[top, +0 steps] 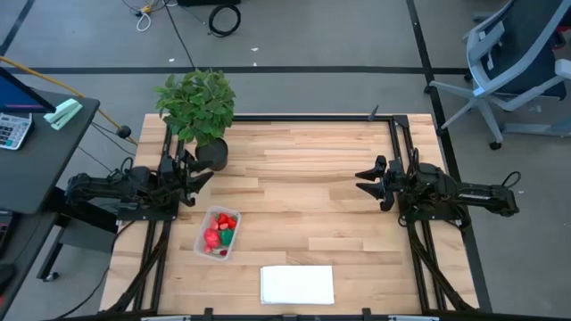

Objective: Pick and placing Produce into tupperware
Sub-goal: Return to Home Position

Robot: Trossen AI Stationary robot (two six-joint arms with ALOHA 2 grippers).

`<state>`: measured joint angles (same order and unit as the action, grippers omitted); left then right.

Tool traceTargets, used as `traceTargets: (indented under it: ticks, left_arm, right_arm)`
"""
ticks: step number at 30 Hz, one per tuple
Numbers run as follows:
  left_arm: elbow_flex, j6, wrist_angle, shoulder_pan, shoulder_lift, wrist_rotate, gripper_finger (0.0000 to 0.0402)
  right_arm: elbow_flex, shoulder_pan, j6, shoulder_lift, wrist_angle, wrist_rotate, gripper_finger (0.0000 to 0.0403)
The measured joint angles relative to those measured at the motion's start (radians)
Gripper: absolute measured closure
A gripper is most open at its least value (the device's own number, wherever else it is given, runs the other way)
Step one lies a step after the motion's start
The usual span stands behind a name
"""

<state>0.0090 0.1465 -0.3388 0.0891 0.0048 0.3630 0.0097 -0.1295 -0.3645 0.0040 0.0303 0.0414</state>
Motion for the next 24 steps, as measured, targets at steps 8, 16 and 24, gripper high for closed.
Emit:
traceTargets:
  ticks: [8, 16, 24]
  left_arm:
    - [0.0, 0.0, 0.0, 0.0, 0.001, 0.0, 0.0209]
    - [0.0, 0.0, 0.0, 0.0, 0.001, 0.0, 0.0213]
    - [0.0, 0.0, 0.0, 0.0, 0.001, 0.0, 0.0212]
  right_arm:
    - [0.0, 0.0, 0.0, 0.0, 0.0, 0.0, 0.0208]
    - [0.0, 0.0, 0.0, 0.0, 0.0, 0.0, 0.0208]
    - [0.0, 0.0, 0.0, 0.0, 0.0, 0.0, 0.0208]
